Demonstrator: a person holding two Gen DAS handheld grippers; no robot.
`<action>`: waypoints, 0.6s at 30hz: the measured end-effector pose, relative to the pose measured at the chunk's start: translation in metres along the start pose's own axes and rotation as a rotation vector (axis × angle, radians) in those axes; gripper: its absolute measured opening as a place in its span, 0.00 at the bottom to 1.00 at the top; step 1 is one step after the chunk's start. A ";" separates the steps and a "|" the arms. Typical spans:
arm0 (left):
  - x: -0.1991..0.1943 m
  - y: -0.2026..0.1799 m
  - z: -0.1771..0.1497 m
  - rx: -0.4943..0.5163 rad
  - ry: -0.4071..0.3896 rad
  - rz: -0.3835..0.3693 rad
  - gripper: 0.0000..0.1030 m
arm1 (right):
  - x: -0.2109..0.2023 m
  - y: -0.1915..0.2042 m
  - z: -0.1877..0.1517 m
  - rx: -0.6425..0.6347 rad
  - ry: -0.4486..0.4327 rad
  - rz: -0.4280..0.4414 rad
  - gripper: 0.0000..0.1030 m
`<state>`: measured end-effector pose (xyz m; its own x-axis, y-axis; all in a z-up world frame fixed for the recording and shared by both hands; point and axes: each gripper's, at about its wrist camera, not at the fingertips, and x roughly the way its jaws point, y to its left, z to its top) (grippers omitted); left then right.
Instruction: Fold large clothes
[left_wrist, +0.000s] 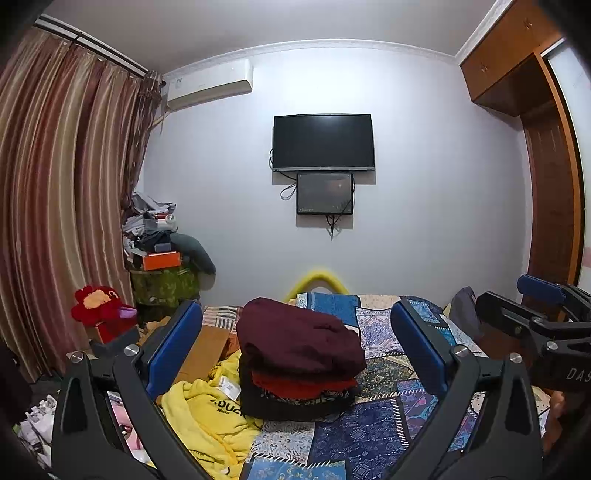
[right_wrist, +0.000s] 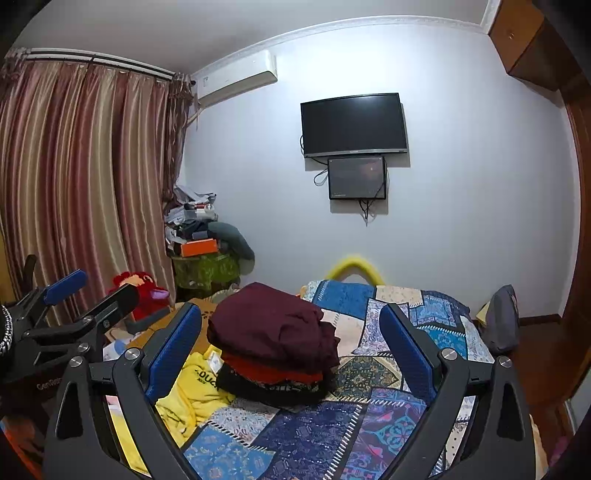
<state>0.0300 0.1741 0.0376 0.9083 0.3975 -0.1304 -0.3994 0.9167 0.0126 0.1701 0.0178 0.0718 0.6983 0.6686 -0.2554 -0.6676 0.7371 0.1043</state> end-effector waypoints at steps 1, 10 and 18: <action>0.001 0.000 0.000 -0.001 0.002 0.000 1.00 | 0.000 0.000 -0.001 0.000 0.001 0.000 0.93; 0.002 0.001 -0.001 -0.001 0.007 0.000 1.00 | -0.001 -0.002 0.002 0.010 0.009 0.000 0.93; 0.006 -0.002 -0.005 0.013 0.018 0.006 1.00 | -0.001 -0.004 0.002 0.016 0.013 0.001 0.93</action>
<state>0.0357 0.1744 0.0322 0.9035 0.4024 -0.1478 -0.4031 0.9148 0.0264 0.1722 0.0142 0.0732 0.6940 0.6685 -0.2674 -0.6644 0.7377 0.1199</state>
